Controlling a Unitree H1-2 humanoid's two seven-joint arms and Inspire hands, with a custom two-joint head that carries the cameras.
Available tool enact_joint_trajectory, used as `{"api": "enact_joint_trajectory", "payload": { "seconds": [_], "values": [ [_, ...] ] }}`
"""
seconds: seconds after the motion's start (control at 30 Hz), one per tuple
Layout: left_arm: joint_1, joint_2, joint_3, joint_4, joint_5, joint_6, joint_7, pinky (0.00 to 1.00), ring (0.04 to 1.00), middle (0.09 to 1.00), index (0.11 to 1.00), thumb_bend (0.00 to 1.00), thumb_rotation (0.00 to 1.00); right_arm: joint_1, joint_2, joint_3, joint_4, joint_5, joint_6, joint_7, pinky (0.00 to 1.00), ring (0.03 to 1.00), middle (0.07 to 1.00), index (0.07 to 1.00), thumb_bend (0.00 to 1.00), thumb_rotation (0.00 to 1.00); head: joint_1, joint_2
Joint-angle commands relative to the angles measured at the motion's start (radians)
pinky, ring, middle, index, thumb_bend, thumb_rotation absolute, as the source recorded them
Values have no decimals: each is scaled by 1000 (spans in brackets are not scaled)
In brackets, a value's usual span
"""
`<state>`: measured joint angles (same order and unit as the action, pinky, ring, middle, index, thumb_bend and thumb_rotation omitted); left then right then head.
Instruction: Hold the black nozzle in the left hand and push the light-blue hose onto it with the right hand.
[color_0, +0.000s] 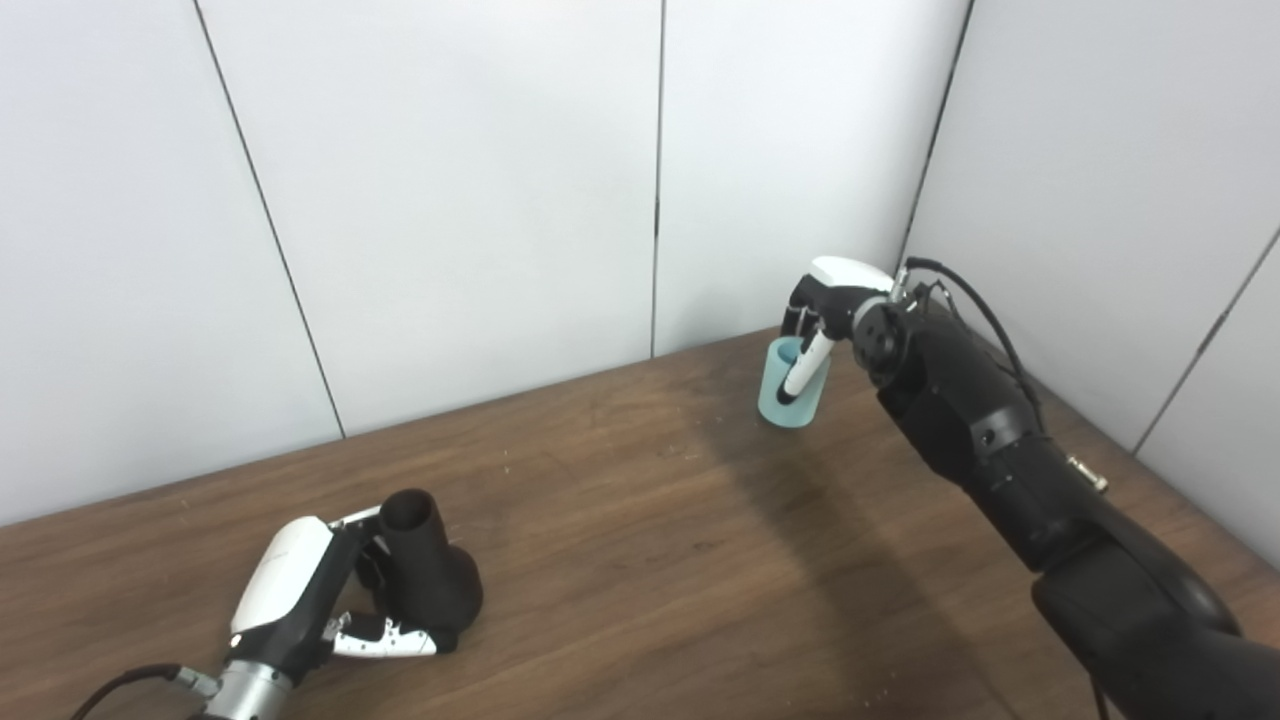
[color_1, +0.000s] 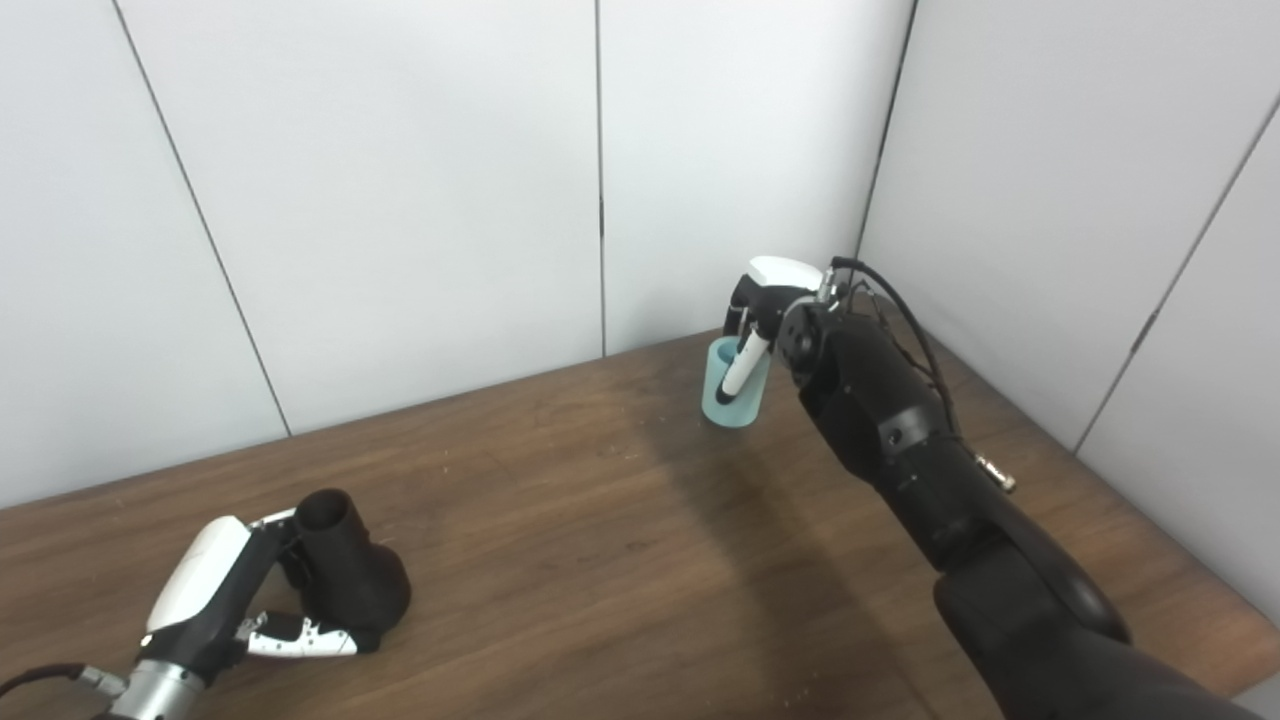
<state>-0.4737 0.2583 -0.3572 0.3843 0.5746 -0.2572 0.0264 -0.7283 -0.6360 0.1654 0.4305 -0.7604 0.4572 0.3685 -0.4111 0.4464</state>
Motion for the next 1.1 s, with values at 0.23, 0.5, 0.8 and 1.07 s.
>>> {"api": "enact_joint_trajectory", "payload": {
  "seconds": [0.23, 0.5, 0.8, 1.07],
  "values": [
    [34, 32, -1, 7, 7, 42, -49, 395, 443, 431, 526, 521, 0, -23, -26, -12, -32, 57, -17, -71, 152, 197, 469, 482, 533, 0, 16, 9],
    [29, 23, -16, -22, 26, 77, -58, 347, 419, 431, 522, 521, 0, -73, 25, -68, -212, 154, 12, -2, 488, 497, 511, 437, 517, 0, 71, 23],
    [17, -9, -43, -48, 38, 127, -72, 347, 417, 411, 525, 519, 0, -156, 33, 18, -401, 172, 3, 123, 483, 521, 490, 444, 516, 0, 180, 44],
    [13, -42, -62, -64, 56, 166, -73, 375, 472, 457, 512, 524, 0, -190, 55, 38, -545, 190, 10, 230, 135, 199, 465, 482, 531, 0, 290, 45]
  ]
}}
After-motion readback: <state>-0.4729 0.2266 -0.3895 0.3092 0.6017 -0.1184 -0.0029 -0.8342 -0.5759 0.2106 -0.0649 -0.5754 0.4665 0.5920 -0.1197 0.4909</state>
